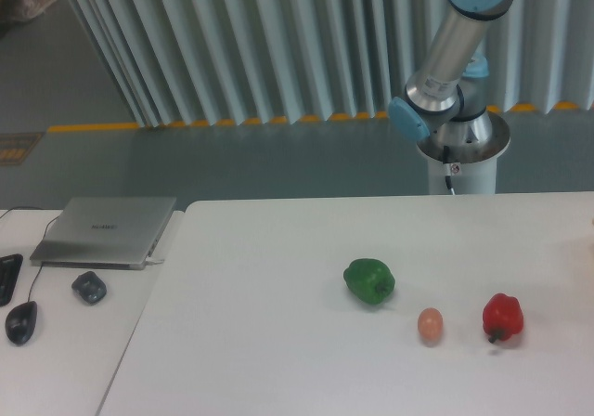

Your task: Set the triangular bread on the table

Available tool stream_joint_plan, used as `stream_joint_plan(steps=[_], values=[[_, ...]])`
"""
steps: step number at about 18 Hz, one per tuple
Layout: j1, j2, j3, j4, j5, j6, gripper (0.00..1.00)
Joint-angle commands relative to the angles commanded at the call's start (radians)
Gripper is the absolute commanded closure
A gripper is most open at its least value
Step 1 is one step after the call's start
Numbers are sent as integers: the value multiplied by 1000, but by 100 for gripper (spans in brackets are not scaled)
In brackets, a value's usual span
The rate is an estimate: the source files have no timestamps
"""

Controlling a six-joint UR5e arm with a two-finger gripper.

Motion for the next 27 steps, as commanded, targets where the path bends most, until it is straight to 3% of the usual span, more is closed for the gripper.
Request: stream_joint_plan(steps=[3,4,5,6,7,9,12,14,20,27], values=[[2,-2,-2,-2,2,6,0],[2,-2,-2,-2,2,2,17],[2,-2,-2,-2,2,0,25],[0,-2,0,-2,5,-2,40],[0,0,0,-2,14,-2,44],[-6,2,3,-2,40,-14,66],[-11,11,23,-12,43,-61,73],[-27,12,21,-14,48,-74,85],[-49,52,44,-70,52,-97,87],[-101,136,86,-287,40,-81,87]])
